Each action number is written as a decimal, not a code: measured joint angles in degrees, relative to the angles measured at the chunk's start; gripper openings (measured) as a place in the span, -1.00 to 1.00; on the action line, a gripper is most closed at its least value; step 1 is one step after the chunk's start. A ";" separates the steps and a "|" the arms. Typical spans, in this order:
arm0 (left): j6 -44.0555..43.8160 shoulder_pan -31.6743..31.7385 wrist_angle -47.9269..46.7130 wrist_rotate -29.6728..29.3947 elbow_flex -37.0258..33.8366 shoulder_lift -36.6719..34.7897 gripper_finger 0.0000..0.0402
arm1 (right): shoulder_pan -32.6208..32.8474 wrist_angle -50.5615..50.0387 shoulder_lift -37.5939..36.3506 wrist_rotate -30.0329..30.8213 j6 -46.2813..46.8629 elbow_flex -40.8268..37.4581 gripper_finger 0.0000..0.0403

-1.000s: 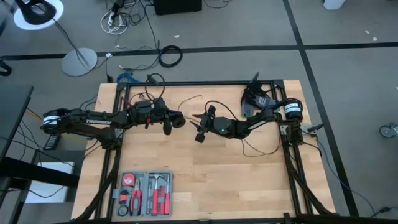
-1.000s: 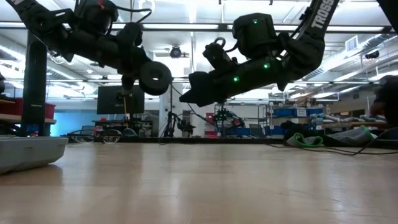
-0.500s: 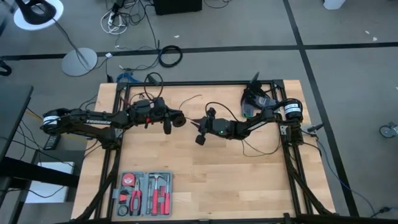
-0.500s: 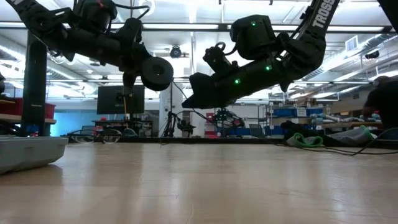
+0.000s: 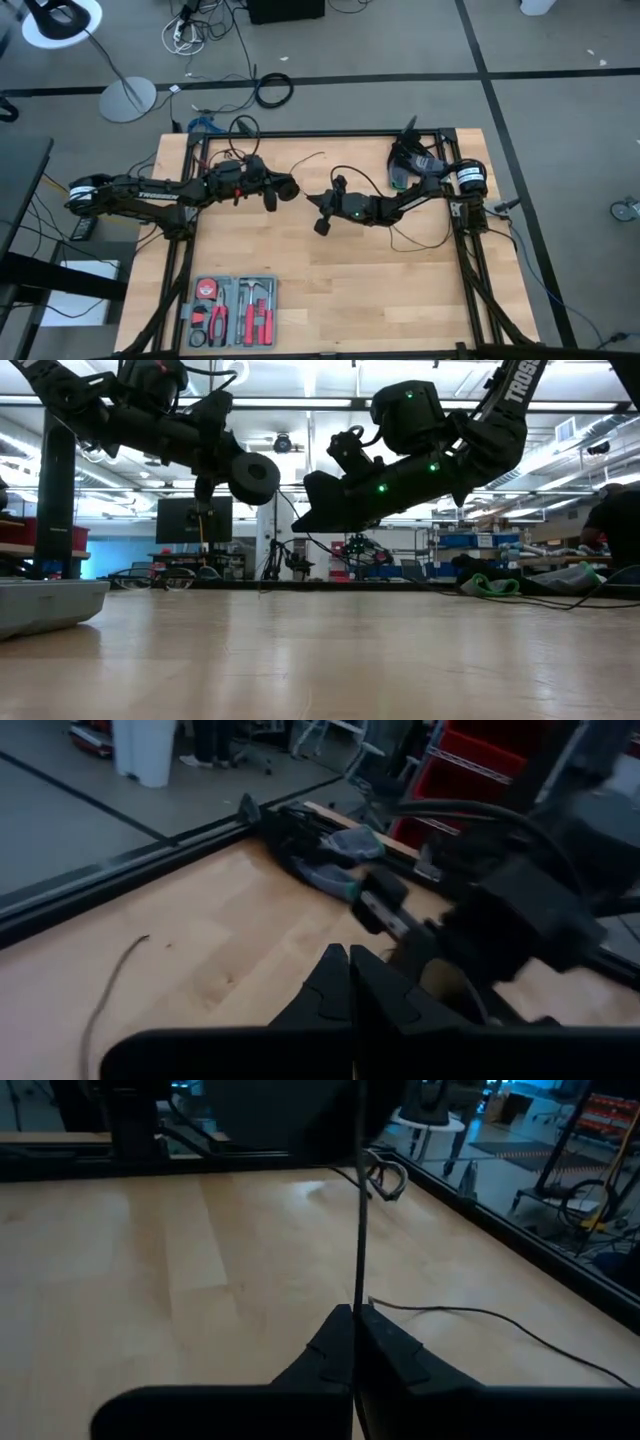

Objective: Coil cords
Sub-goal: Coil the black wire onto the black spool

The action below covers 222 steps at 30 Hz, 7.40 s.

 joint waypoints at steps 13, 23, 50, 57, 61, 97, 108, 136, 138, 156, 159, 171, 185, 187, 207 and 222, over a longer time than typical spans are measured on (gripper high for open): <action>-3.22 0.02 -5.41 -7.84 0.00 0.02 -1.00 | 1.29 0.11 -0.02 0.03 -0.42 0.00 -0.90; -1.19 0.02 -4.43 -6.45 0.00 0.02 -1.00 | 1.13 -0.24 -0.20 6.90 -0.09 0.00 -0.61; 5.18 0.00 20.64 -16.19 -21.54 0.09 -1.00 | -0.25 -10.16 -5.03 -0.40 9.85 0.17 -0.31; 10.67 0.00 22.96 -12.12 -21.64 0.09 -1.00 | -2.30 -8.64 4.90 -9.60 8.92 8.52 -0.27; 11.33 0.01 22.97 -9.63 -21.62 0.11 -1.00 | -3.29 -8.29 7.29 -9.46 5.38 12.35 -0.25; 28.41 0.02 26.81 0.75 -19.37 0.11 -1.00 | -8.34 -16.34 7.41 -28.02 -8.11 21.38 -0.71; 27.12 0.02 26.89 0.77 -19.34 0.11 -0.99 | -8.32 -16.44 7.41 -28.16 -8.17 21.33 -0.97; 20.32 0.00 -11.19 2.24 -5.14 -3.17 -0.22 | -8.36 -24.57 7.41 -27.23 -7.17 21.27 -1.00; 22.64 0.00 -25.68 0.87 1.18 -3.48 -0.22 | -8.36 -26.01 7.41 -27.24 -5.99 21.27 -1.00; 26.99 -0.15 -47.83 6.65 13.31 5.65 -0.22 | -6.81 -30.32 7.37 -33.51 -6.96 21.29 -1.00; 25.83 -0.15 -46.66 6.96 13.31 8.51 -0.22 | -6.81 -31.22 7.37 -33.28 -6.62 21.27 -1.00; 25.72 -0.15 -44.73 9.19 13.31 10.50 -0.60 | -6.81 -31.84 7.37 -31.95 -6.60 21.27 -1.00; 21.88 -0.09 -45.44 3.52 13.29 11.23 -0.99 | -7.41 -34.30 6.98 -28.93 -0.57 21.38 -0.74; 20.82 -0.11 -45.46 2.22 13.29 11.23 -0.99 | -7.51 -36.09 6.29 -28.92 -0.50 21.38 -0.66; 24.04 -7.68 2.60 -8.20 -6.39 11.15 -1.00 | -5.60 -65.27 -19.50 -15.42 5.51 8.48 -0.62; 60.88 -7.89 13.04 -18.13 -5.68 11.15 -1.00 | -3.06 -27.46 -28.41 -14.51 17.59 -15.46 -0.70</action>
